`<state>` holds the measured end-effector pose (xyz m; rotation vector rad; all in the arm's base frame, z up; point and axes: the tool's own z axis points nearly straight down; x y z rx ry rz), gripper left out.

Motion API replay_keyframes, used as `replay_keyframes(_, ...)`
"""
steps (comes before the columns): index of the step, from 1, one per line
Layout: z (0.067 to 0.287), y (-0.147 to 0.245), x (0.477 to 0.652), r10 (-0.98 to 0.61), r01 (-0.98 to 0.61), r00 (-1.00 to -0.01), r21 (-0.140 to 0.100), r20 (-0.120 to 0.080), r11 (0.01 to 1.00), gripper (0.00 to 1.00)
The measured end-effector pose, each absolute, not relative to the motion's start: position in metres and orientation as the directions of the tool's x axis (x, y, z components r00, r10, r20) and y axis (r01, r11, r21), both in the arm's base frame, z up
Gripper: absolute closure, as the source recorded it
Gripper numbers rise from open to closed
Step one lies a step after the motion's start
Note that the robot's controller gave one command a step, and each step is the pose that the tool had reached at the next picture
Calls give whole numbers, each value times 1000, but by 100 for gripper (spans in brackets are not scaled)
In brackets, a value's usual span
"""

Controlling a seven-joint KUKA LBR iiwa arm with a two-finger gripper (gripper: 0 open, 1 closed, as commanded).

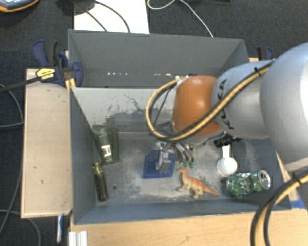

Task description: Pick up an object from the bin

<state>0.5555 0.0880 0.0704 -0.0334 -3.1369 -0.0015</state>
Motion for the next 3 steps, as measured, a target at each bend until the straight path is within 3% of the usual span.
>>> replay_keyframes(1, 70, 88, 555, 24, 24, -1000, 1, 5, 1000, 100)
replay_keyframes(2, 164, 83, 532, 30, 30, -1000, 1, 7, 1000, 100)
replay_keyframes(3, 86, 82, 551, 22, 22, -1000, 3, -2, 1000, 100)
